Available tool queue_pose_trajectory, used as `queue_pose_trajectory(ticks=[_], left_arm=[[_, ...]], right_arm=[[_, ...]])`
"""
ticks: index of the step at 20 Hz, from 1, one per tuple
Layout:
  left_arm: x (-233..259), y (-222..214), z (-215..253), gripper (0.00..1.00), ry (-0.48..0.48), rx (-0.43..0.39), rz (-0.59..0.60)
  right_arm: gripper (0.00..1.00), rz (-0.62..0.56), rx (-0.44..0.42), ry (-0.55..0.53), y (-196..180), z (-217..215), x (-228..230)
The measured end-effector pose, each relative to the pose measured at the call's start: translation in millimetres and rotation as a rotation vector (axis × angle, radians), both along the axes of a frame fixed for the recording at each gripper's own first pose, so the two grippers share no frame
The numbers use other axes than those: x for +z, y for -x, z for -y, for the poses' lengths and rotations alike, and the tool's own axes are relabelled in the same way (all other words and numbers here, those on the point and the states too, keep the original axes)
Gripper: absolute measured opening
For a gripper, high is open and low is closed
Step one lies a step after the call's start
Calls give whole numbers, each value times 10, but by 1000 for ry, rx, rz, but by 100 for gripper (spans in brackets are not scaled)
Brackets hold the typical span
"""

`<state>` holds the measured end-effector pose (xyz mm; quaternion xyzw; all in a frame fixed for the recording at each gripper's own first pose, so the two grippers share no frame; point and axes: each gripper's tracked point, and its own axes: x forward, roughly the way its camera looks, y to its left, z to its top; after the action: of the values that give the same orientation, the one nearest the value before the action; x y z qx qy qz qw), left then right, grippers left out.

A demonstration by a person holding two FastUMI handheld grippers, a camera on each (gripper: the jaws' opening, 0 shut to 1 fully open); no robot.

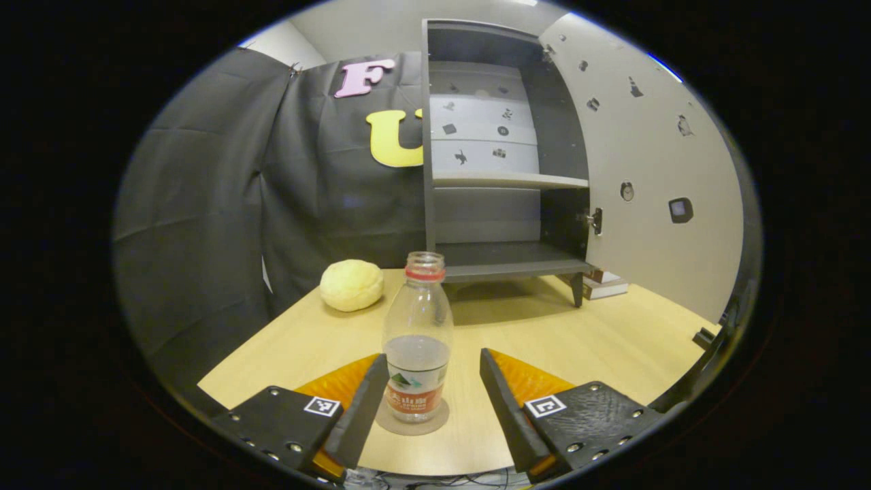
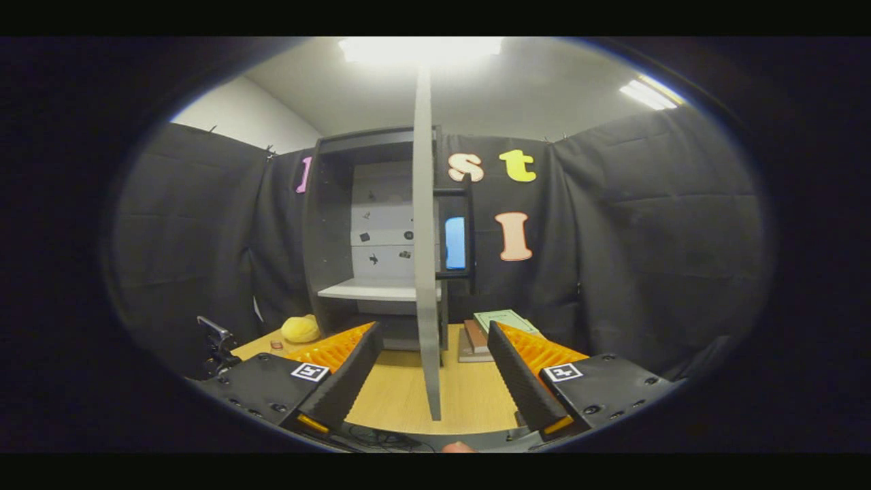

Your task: Open the cabinet door with the right hand, grasp the bottle in the cabinet with the left hand and place it on the coaster, then close the cabinet door with the right hand.

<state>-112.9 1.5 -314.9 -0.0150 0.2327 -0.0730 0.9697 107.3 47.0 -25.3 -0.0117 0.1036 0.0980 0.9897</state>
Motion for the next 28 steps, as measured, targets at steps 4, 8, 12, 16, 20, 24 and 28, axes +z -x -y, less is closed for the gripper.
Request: queue_pose_trajectory(ticks=[4,8,12,16,20,24,28], left_arm=[[433,180,116,83,-18,18,35],[932,335,348,80,-21,28,76],[1401,337,665,80,-46,32,112],[1839,357,859,80,-64,49,151],[2102,368,923,80,-67,60,189],[2148,414,877,80,-63,86,192],[2191,476,693,80,-73,114,209]], right_arm=[[97,39,19,4,-129,300,106],[98,83,30,3,-308,596,219],[97,64,51,-29,-557,786,179],[97,47,86,-86,-922,852,207],[98,39,150,-107,-1194,787,246],[92,35,221,-99,-1314,563,233],[89,92,231,-38,-1332,382,336]])
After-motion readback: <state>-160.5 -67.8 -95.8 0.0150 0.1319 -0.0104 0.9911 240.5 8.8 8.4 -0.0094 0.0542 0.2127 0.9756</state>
